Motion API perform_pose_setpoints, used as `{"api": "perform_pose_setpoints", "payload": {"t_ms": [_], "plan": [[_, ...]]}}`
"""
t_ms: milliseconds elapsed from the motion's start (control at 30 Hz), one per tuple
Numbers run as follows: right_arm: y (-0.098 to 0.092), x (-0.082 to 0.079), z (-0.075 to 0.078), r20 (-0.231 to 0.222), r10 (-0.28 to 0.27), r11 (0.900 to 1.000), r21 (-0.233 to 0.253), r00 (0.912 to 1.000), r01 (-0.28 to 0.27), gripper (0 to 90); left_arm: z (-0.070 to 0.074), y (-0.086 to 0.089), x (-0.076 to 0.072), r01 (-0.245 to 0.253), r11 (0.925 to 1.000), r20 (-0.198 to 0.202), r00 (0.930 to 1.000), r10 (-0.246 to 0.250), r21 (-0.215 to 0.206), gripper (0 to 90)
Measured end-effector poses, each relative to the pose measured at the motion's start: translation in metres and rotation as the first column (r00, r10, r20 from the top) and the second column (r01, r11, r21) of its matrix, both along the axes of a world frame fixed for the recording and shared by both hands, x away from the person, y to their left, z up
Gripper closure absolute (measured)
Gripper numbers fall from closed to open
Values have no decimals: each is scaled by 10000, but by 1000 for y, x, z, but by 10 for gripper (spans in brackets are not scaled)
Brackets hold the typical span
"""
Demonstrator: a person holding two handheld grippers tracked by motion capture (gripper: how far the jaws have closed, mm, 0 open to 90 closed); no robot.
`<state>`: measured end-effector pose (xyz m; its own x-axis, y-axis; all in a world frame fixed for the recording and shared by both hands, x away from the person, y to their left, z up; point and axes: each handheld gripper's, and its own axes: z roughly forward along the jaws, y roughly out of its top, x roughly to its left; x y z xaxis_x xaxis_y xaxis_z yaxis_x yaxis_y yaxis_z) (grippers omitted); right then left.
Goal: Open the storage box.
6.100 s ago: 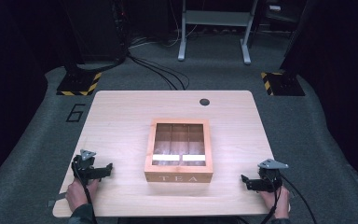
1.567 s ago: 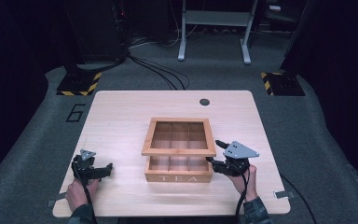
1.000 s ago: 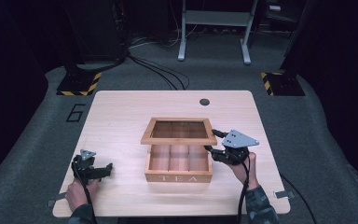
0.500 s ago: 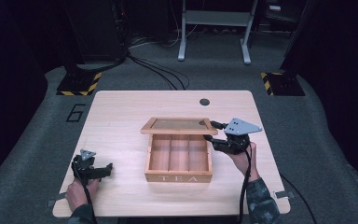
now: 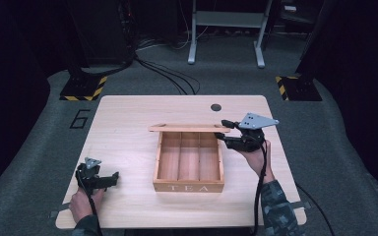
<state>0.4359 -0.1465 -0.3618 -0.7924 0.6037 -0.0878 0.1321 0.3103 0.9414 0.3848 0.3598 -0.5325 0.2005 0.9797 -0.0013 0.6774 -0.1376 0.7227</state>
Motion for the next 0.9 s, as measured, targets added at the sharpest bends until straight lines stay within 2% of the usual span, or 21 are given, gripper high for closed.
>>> {"api": "perform_pose_setpoints", "payload": {"t_ms": [300, 400, 900], "plan": [[-1, 11, 6, -132, 55, 9998, 176, 9999, -52, 496, 0, 0, 0, 3, 10000, 14, 10000, -3, -4, 2], [-1, 14, 9, -363, -14, 9995, 329, 9993, 26, 497, 0, 0, 0, 4, 10000, 15, 10000, -4, -5, 2], [-2, 33, 20, -822, 54, 9990, 449, 9966, -17, 522, 0, 0, 0, 3, 10000, -14, 10000, -3, 8, 2]]}}
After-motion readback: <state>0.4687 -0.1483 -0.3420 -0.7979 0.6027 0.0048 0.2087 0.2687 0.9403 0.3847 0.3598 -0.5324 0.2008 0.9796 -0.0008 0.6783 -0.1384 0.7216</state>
